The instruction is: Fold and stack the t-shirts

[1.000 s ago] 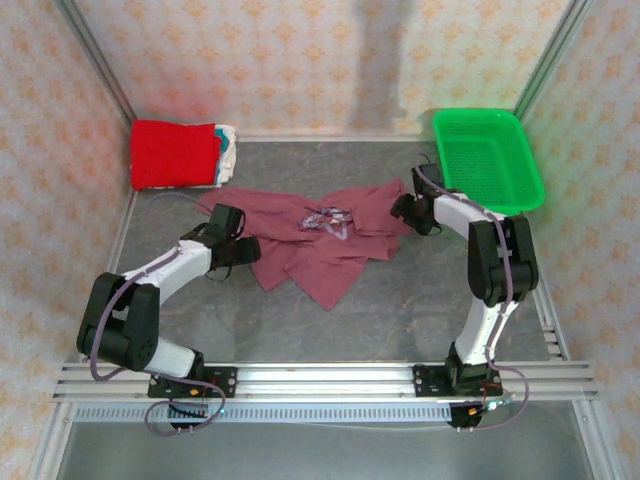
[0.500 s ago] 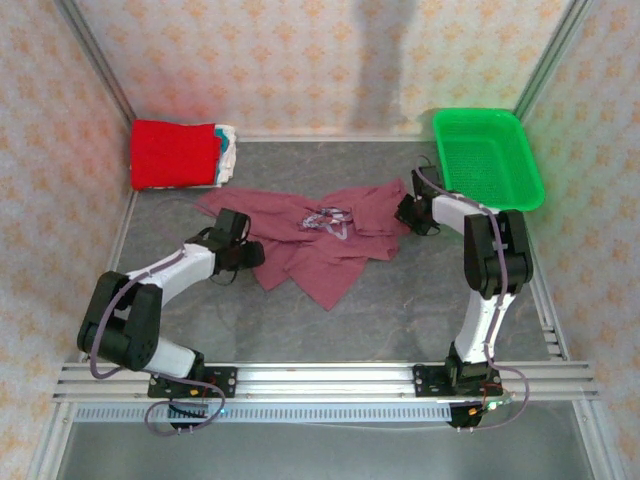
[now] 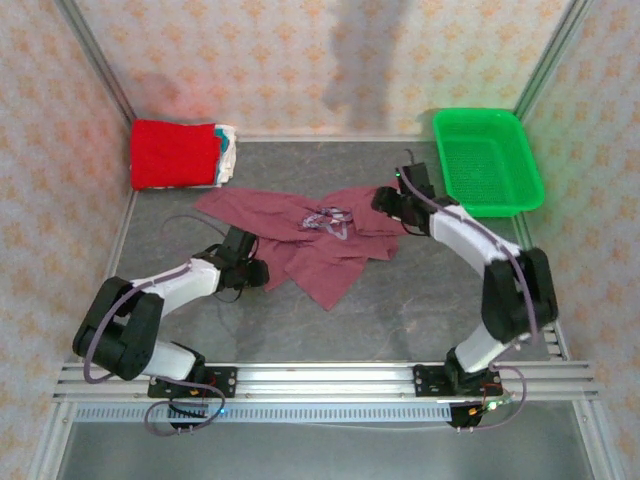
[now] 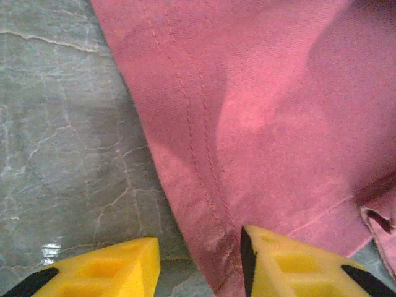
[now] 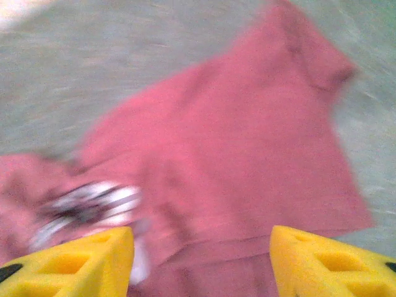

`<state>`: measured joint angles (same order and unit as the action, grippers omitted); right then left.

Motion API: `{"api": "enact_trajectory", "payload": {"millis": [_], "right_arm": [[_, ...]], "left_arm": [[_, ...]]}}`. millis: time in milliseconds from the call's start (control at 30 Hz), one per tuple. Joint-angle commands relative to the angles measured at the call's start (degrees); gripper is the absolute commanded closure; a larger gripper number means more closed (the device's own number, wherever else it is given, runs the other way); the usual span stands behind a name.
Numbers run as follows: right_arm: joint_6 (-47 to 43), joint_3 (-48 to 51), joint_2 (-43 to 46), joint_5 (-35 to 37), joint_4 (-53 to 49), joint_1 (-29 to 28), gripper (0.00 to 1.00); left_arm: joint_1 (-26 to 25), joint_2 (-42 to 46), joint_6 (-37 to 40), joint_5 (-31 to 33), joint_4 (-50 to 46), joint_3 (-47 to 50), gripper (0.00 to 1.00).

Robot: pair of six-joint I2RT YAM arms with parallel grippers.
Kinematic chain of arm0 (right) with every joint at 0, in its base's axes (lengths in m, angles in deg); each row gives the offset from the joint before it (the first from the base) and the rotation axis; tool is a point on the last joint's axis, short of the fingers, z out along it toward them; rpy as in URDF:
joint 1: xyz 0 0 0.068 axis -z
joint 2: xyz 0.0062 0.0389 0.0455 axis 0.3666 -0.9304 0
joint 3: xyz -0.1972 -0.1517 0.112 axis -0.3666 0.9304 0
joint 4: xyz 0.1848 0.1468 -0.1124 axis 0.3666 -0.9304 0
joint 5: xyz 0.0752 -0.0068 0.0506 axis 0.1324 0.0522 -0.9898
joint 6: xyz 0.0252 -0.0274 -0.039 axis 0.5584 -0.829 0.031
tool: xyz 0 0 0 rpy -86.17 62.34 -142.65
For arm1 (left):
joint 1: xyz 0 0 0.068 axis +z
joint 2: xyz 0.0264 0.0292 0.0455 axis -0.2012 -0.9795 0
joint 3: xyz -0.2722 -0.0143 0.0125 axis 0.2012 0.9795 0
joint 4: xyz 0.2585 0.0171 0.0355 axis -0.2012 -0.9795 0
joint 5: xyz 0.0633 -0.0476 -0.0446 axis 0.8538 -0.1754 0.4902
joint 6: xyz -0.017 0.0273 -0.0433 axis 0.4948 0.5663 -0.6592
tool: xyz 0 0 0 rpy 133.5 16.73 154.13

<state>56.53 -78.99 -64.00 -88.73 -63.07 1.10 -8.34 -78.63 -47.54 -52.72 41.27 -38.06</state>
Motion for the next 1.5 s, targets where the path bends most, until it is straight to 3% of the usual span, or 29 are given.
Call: {"api": "enact_trajectory", "payload": {"millis": [0, 200, 300, 467, 567, 667, 733, 1000, 1267, 1367, 1400, 1433, 1467], "right_arm": [[-8.0, 4.5, 7.1, 3.4, 5.4, -5.1, 0.38], [-10.3, 9.8, 6.9, -0.5, 13.6, -9.8, 0.39], [-11.5, 9.8, 3.8, -3.1, 14.3, -11.6, 0.4], [-10.3, 9.7, -0.2, -3.6, 15.3, -11.9, 0.41], [-9.8, 9.4, -1.5, -3.7, 16.4, -11.9, 0.42], [-9.6, 9.1, -1.9, -5.1, 17.4, -12.0, 0.42], [-9.9, 9.2, -2.0, -6.5, 17.8, -12.1, 0.42], [-19.6, 10.1, -2.2, -13.7, 17.5, -15.6, 0.41], [-29.7, 5.3, -8.7, -6.4, 12.4, -27.8, 0.4], [-29.9, 4.1, -11.6, -3.3, 12.9, -30.5, 0.4], [-29.6, 3.6, -12.5, -2.8, 12.8, -30.7, 0.4], [-29.3, 3.3, -13.4, -2.5, 13.1, -31.0, 0.4], [-29.1, 3.2, -14.0, -1.8, 13.7, -31.2, 0.4]], "left_arm": [[-1.2, -4.6, -0.9, -3.1, 4.7, -1.7, 0.61], [-4.5, -6.3, -3.3, -3.1, 5.8, -2.7, 0.66], [-5.8, -5.5, -4.7, -2.5, 5.8, -2.4, 0.74], [-7.7, -2.2, -5.8, -0.7, 3.9, -2.9, 0.78], [-8.2, -1.7, -5.9, -0.5, 3.2, -3.5, 0.89], [-8.6, -1.9, -5.6, 0.1, 2.6, -3.9, 0.9], [-8.6, -2.2, -5.2, 1.6, 1.7, -3.9, 1.0], [-8.0, 4.5, -6.0, 12.3, -4.2, -1.0, 1.0], [-3.9, 10.8, -5.9, 14.8, -6.9, 0.9, 1.0], [-3.4, 10.6, -3.3, 10.9, -5.3, 0.5, 1.0], [-3.5, 10.0, -2.8, 9.5, -5.3, -0.1, 0.92], [-3.8, 9.3, -2.6, 8.5, -5.2, -0.8, 0.78], [-4.1, 8.5, -2.4, 7.7, -5.0, -1.0, 0.77]]}}
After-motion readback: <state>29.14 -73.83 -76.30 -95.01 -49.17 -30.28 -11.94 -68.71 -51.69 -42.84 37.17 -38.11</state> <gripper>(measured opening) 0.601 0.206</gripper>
